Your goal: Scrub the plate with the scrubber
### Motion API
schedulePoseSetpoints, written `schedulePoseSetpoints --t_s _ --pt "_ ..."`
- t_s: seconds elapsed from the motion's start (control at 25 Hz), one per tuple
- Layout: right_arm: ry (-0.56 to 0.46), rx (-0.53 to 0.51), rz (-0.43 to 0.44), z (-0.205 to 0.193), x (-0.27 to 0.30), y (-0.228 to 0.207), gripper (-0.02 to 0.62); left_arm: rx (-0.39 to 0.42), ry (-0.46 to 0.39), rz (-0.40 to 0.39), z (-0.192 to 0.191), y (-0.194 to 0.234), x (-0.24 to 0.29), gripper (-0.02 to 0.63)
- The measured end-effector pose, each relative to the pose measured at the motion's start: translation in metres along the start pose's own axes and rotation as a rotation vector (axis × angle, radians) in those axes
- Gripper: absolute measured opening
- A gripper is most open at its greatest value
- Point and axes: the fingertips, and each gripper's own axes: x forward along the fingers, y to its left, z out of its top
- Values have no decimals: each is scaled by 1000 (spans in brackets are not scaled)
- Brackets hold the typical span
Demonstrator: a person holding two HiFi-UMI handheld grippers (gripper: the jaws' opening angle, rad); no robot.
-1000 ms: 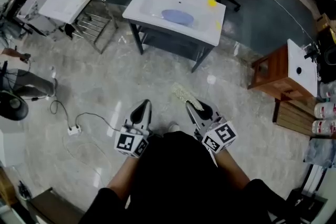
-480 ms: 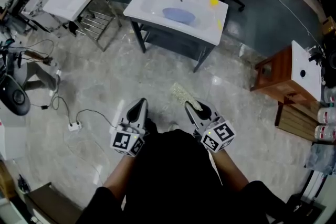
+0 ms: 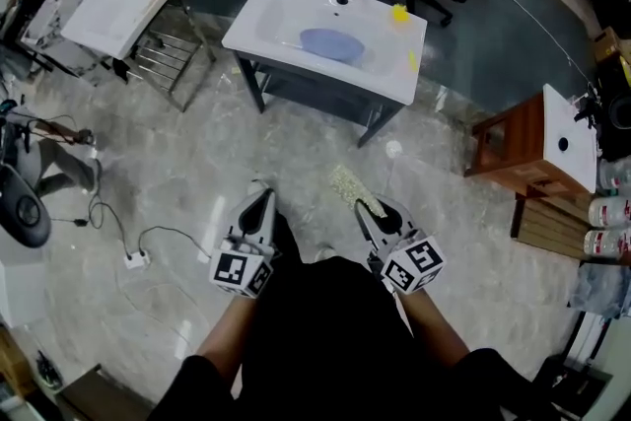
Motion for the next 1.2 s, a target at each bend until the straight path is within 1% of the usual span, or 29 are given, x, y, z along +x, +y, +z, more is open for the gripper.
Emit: schedulePoseSetpoints --t_s 0.08,0.2,0.4,0.52,0.6,0.76,0.84,0.96,1.0,1.12,1.2 --pt "10 17 -19 5 25 -3 64 -8 -10 -25 11 16 17 3" --pt "21 27 -23 13 65 -3 64 -20 -4 -51 23 46 45 3" --pt "81 -22 -35 37 145 -6 64 -93 -4 -80 53 107 88 3" --pt "76 -24 -62 58 186 -10 64 -92 -31 -128 77 137 112 3" --pt "73 -30 -87 69 211 -10 64 -88 -18 -155 86 158 123 5" --pt "87 -82 -123 85 254 -3 64 -87 29 -182 94 195 137 3" --pt "77 -65 -139 89 270 1 64 -76 42 -201 96 208 141 3" --pt "55 -42 -173 90 291 8 64 -85 45 -251 97 222 146 3" --pt "43 -24 -179 90 298 10 64 -92 53 -268 95 226 147 3" --pt "-3 74 -187 91 312 14 64 -111 70 -305 93 238 152 3" --pt "2 90 -206 90 316 15 64 -124 68 -323 95 245 156 3"
